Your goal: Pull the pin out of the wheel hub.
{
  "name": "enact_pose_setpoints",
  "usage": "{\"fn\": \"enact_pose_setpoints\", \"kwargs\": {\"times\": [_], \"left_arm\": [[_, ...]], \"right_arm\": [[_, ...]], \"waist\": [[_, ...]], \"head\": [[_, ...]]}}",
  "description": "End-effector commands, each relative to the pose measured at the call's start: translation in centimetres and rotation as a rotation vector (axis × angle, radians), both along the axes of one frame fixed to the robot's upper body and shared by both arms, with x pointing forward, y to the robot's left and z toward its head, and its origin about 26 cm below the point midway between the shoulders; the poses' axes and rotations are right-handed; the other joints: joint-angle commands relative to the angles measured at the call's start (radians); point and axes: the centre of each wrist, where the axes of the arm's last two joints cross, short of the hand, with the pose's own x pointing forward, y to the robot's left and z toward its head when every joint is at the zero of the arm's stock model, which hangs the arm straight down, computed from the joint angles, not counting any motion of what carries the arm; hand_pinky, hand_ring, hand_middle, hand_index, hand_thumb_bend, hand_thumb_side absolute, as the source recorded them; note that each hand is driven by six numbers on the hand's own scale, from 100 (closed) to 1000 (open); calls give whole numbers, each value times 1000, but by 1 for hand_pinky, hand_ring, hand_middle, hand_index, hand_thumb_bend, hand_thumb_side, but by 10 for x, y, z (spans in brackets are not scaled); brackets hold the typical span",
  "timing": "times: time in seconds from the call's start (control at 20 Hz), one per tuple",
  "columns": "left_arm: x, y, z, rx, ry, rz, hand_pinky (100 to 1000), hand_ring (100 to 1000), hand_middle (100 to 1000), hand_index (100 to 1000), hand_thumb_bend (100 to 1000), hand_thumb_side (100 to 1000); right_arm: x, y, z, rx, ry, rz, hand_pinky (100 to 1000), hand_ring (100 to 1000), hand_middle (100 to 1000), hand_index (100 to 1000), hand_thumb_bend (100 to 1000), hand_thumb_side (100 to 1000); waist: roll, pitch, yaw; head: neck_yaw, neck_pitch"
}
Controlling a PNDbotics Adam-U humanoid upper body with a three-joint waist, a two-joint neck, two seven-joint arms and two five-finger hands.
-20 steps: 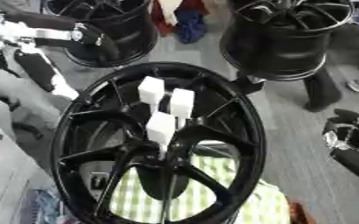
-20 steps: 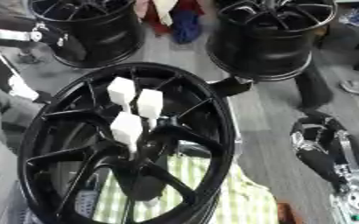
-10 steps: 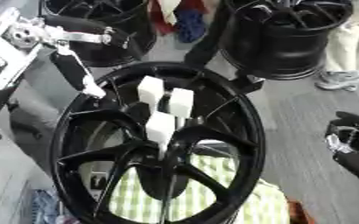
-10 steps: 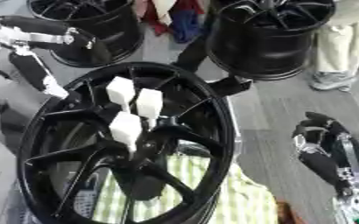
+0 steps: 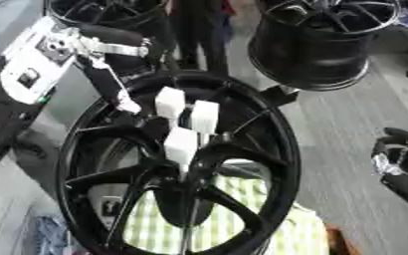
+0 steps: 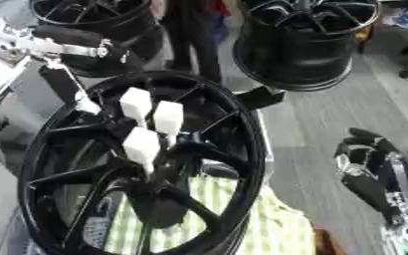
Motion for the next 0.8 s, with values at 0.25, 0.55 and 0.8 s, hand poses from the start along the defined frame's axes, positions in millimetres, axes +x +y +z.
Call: {"fn": "enact_pose_setpoints", "kwargs": {"times": [0.25, 0.55, 0.8], "left_arm": [[6, -6, 1, 79, -20, -55, 753, 752, 820, 880, 382, 231], [8, -8, -7, 110, -1, -47, 693, 695, 785, 869, 373, 233], [8, -8, -11, 144, 7, -38, 624, 612, 724, 848, 341, 213]], "right_arm": [[4, -2, 8, -18, -23, 14, 676, 595, 651, 791, 129, 203], [4, -2, 8, -17, -24, 13, 676, 595, 651, 791, 128, 203], [4, -2, 8, -17, -24, 13, 676, 595, 652, 791, 127, 204]], "waist": [[1, -9, -10], [2, -7, -14], [1, -6, -13]], "head": [[7, -3], [8, -3], [8, -3]]}}
